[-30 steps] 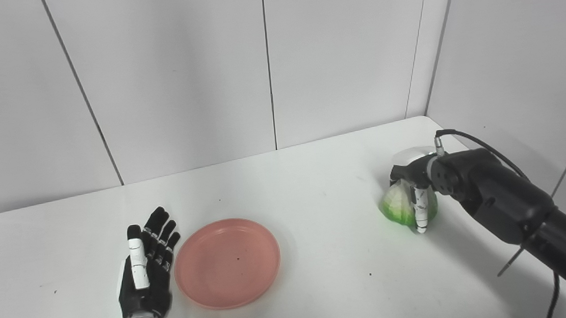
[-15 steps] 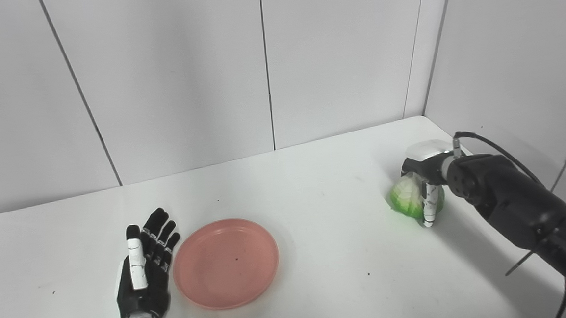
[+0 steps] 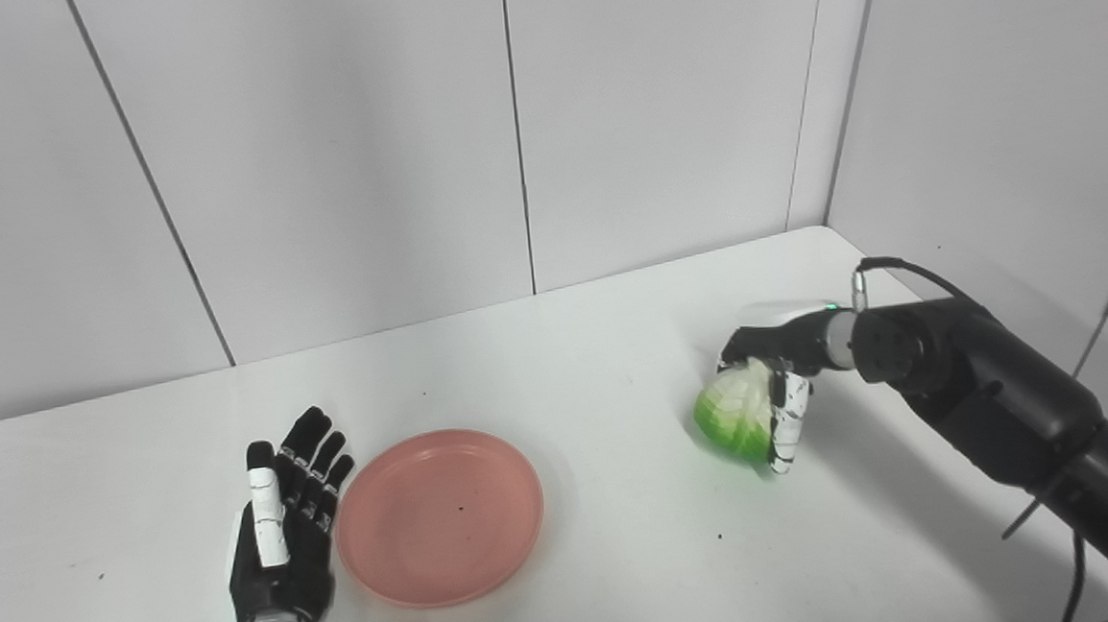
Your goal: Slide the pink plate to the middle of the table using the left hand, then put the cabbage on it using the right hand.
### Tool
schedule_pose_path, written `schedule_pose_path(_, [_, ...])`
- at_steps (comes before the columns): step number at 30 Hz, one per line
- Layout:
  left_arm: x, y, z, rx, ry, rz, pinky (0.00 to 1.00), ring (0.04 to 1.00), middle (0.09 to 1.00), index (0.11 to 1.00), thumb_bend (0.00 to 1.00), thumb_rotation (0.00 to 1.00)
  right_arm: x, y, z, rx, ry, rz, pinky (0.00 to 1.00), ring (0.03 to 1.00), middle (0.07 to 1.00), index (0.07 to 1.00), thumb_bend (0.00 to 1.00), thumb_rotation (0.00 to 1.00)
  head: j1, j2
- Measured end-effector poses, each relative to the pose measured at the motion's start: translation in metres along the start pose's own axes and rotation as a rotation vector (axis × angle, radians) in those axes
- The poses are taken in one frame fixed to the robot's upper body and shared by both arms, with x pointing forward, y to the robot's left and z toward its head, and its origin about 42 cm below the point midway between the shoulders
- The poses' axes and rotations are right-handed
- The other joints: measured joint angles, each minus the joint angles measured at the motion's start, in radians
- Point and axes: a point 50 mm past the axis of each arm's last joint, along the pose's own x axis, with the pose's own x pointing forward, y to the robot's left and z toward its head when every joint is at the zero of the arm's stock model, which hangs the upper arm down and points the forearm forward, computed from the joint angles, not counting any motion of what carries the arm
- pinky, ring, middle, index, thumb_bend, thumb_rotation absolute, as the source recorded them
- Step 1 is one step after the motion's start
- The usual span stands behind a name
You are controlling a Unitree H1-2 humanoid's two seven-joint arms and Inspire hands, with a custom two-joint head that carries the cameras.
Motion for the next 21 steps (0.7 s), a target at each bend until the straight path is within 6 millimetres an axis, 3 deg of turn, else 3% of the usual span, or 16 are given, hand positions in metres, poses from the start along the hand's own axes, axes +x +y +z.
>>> schedule_pose_path(2, [0.0,-0.001,-0.001,0.001,0.0,0.001,0.92,0.899,0.895,0.752,0.89,0.81,-0.007,-0.023,0.014,-0.033,-0.029,-0.039,0.43,0.467,0.735,0.492,0.51,0.0,0.006,0.0])
schedule_pose_path(5, [0.0,-0.005,-0.002,-0.002,0.001,0.001,0.91,0.899,0.899,0.758,0.88,0.81,-0.016,-0.054,0.035,-0.083,-0.064,-0.091,0.5,0.462,0.63,0.492,0.51,0.0,0.018,0.0])
schedule_pose_path(7, [0.001,-0.01,-0.004,-0.001,0.002,-0.002,0.89,0.897,0.901,0.762,0.89,0.81,-0.019,-0.066,0.046,-0.1,-0.09,-0.114,0.46,0.463,0.765,0.492,0.51,0.0,0.04,0.0])
schedule_pose_path(8, [0.001,-0.012,-0.005,-0.004,0.002,-0.004,0.89,0.896,0.902,0.768,0.89,0.81,-0.019,-0.07,0.052,-0.104,-0.103,-0.122,0.42,0.462,0.777,0.492,0.51,0.0,0.04,0.0])
schedule_pose_path(10, [0.001,-0.017,-0.007,-0.007,0.002,-0.002,0.88,0.895,0.903,0.772,0.89,0.82,-0.015,-0.068,0.062,-0.11,-0.132,-0.116,0.4,0.461,0.777,0.492,0.51,0.0,0.063,0.0])
schedule_pose_path(12, [0.001,-0.019,-0.008,-0.007,0.0,0.0,0.89,0.884,0.894,0.768,0.91,0.8,-0.01,-0.062,0.073,-0.11,-0.162,-0.095,0.32,0.454,0.681,0.491,0.51,0.0,0.087,0.0])
schedule_pose_path(16, [0.001,-0.029,-0.012,-0.012,-0.001,0.016,0.88,0.884,0.895,0.769,0.91,0.8,-0.002,-0.055,0.093,-0.116,-0.214,-0.069,0.44,0.462,0.745,0.491,0.51,0.0,0.153,0.003])
schedule_pose_path(21, [0.0,-0.039,-0.016,-0.007,0.005,0.013,0.91,0.899,0.903,0.769,0.9,0.8,0.0,-0.061,0.117,-0.189,-0.26,-0.084,0.35,0.458,0.695,0.492,0.51,0.0,0.207,0.002])
